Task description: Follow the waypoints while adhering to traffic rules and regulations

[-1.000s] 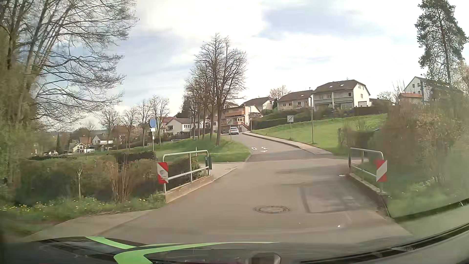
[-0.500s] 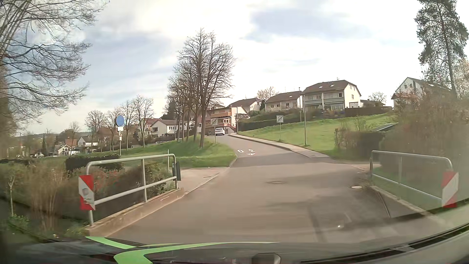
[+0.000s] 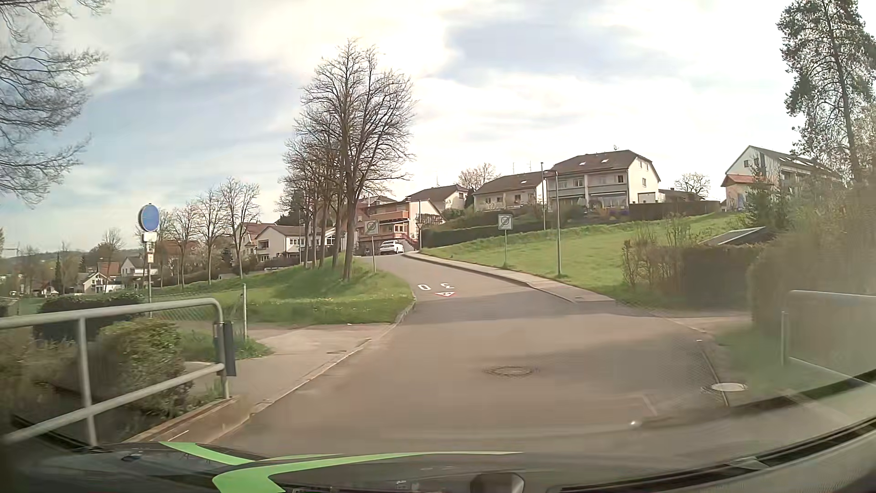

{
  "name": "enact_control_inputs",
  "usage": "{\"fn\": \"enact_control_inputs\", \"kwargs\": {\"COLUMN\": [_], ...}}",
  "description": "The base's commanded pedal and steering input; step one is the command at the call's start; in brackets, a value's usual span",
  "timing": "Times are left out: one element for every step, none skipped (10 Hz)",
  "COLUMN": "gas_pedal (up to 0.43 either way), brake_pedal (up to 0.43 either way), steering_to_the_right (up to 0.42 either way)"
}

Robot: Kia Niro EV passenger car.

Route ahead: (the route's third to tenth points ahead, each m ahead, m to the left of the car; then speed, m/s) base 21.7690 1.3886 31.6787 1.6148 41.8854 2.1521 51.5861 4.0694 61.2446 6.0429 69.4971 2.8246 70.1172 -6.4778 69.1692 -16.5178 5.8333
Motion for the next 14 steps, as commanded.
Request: {"fn": "enact_control_inputs", "kwargs": {"gas_pedal": [0.008, 0.008, 0.02, 0.028, 0.059, 0.067, 0.067, 0.067, 0.067, 0.067, 0.067, 0.067, 0.067, 0.067], "brake_pedal": [0.0, 0.0, 0.0, 0.0, 0.0, 0.0, 0.0, 0.0, 0.0, 0.0, 0.0, 0.0, 0.0, 0.0], "steering_to_the_right": [0.05, 0.049, 0.047, 0.044, 0.041, 0.04, 0.04, 0.037, 0.034, 0.03, 0.026, 0.02, 0.015, 0.011]}}
